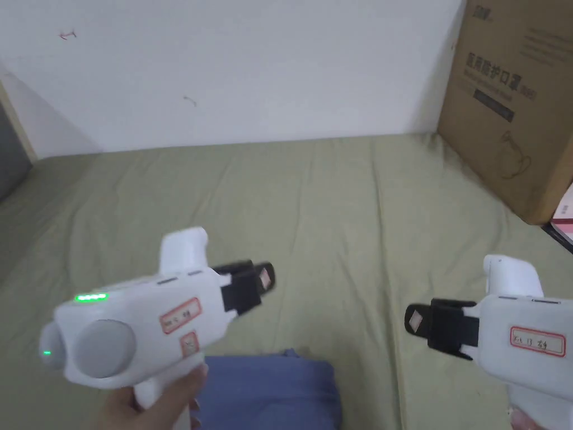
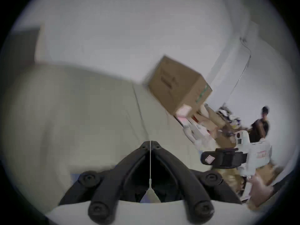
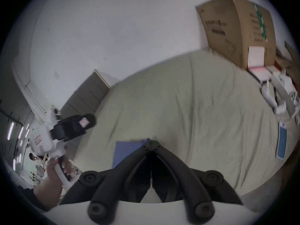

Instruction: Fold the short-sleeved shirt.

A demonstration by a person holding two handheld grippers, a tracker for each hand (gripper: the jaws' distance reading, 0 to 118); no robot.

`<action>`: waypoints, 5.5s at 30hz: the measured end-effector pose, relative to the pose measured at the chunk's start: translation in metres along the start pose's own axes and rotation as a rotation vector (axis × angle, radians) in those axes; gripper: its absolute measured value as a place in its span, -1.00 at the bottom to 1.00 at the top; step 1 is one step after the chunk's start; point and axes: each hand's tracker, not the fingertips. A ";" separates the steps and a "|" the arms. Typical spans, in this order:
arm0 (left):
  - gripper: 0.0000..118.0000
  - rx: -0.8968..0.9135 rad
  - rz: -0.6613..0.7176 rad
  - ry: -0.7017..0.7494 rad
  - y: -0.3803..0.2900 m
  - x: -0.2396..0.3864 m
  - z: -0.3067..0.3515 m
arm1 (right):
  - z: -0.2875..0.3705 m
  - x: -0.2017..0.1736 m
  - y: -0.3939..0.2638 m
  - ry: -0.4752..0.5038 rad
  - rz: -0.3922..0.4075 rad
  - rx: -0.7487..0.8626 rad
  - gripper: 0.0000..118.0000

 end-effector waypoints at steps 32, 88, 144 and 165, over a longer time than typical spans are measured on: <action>-1.00 0.296 -0.078 0.516 -0.025 -0.017 0.096 | -0.009 -0.048 0.006 -0.254 0.218 0.447 -1.00; -0.58 -0.372 0.738 -0.206 -0.113 -0.292 0.019 | -0.143 0.027 -0.071 0.230 -0.143 -0.486 -1.00; -0.99 0.425 -0.281 0.573 -0.020 0.062 0.068 | 0.006 -0.052 0.018 -0.154 0.305 0.566 -1.00; 1.00 0.447 -0.311 0.547 -0.037 0.071 0.083 | 0.027 -0.053 -0.027 -0.339 0.332 0.626 1.00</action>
